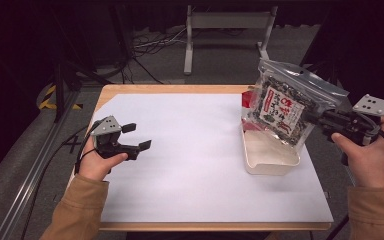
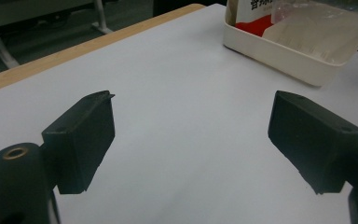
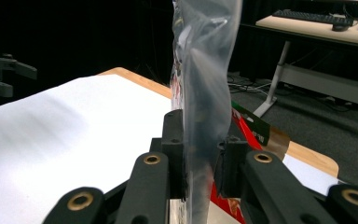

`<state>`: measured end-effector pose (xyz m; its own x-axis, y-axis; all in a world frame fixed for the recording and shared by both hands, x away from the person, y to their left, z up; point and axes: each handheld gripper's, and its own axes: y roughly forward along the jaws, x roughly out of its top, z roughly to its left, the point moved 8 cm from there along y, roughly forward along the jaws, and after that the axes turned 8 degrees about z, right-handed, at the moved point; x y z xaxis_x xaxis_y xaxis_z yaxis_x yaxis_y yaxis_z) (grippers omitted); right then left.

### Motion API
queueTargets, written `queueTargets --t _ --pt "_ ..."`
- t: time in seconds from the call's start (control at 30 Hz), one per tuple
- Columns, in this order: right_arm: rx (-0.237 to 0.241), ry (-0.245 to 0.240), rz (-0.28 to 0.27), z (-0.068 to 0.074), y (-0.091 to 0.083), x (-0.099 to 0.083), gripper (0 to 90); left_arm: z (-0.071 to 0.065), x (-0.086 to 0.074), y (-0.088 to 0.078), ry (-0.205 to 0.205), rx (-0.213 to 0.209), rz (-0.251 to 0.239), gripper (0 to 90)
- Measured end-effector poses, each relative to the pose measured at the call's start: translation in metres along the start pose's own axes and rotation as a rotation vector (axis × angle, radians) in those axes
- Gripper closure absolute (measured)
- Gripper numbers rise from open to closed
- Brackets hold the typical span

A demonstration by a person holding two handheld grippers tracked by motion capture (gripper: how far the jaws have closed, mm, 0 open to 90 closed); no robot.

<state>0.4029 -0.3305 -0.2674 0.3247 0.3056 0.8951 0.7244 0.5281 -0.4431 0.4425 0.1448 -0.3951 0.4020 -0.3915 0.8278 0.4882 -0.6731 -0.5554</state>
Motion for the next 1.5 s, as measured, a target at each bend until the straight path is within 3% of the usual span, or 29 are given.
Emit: queueTargets --t 0.27,0.57,1.0,1.5 --pt "-0.009 0.017 0.045 -0.003 0.011 -0.013 76.8 0.001 -0.001 0.0 -0.009 -0.003 0.003 13.4" --pt "-0.019 0.001 0.09 -0.001 0.018 -0.02 76.9 0.001 -0.003 0.002 -0.005 0.0 0.009 13.2" --pt "0.004 0.002 0.141 0.005 0.032 -0.039 76.9 0.001 -0.003 0.002 -0.016 -0.001 0.011 12.6" --pt "0.014 0.046 0.131 -0.001 0.036 -0.06 76.7 0.0 -0.004 0.003 -0.02 0.001 0.016 12.3"
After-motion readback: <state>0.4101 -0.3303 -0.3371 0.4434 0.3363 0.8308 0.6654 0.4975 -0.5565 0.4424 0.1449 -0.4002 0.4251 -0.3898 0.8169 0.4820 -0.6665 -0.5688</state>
